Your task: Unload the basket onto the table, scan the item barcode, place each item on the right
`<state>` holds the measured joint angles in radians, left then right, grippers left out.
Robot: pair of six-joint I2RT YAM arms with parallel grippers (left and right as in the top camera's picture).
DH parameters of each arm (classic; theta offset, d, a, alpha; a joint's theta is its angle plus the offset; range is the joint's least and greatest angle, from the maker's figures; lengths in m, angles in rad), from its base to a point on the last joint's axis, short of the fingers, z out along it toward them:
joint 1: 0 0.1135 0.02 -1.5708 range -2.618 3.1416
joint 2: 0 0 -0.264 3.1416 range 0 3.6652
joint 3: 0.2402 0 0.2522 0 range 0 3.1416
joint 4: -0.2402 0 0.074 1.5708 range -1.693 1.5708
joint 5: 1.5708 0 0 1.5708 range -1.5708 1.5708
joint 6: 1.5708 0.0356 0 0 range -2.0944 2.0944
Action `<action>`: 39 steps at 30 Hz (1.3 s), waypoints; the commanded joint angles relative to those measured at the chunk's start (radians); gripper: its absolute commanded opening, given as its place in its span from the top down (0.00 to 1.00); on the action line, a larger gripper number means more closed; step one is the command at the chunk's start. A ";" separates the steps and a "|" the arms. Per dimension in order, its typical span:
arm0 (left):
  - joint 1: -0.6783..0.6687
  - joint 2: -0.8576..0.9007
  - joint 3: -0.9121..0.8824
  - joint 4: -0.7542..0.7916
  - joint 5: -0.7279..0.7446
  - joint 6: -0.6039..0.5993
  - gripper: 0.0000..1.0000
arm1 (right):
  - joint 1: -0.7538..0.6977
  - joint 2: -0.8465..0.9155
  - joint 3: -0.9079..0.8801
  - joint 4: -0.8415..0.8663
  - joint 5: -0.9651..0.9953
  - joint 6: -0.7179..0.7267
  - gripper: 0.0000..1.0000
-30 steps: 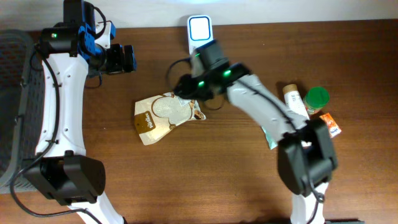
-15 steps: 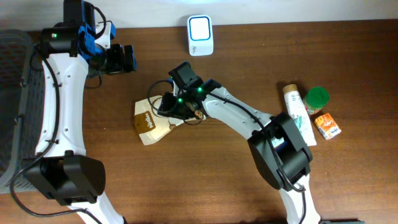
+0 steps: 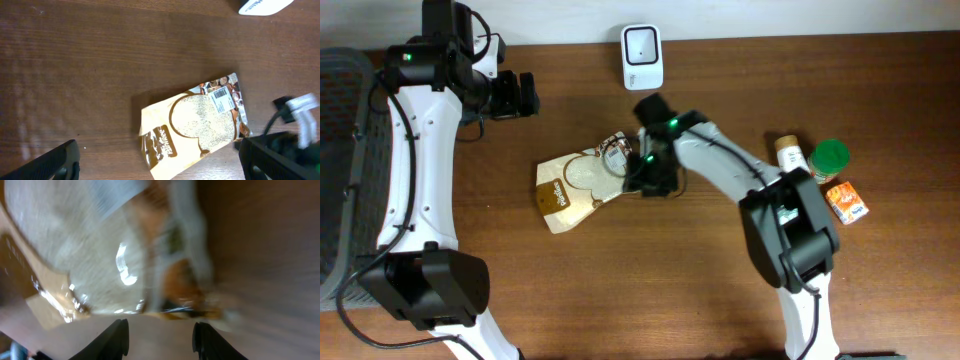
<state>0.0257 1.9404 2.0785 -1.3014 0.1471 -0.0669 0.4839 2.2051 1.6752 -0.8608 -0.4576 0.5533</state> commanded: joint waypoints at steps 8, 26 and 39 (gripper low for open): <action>0.002 0.002 0.001 -0.002 0.010 0.019 0.01 | 0.011 0.014 -0.006 0.033 0.010 -0.017 0.58; 0.002 0.002 0.001 -0.002 0.010 0.019 0.01 | -0.027 0.075 -0.010 0.214 0.180 0.016 0.59; 0.002 0.002 0.001 -0.002 0.010 0.019 0.01 | 0.047 0.086 0.028 0.567 0.023 -0.183 0.55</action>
<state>0.0257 1.9404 2.0785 -1.3014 0.1471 -0.0669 0.5297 2.2940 1.6653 -0.2832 -0.4168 0.4168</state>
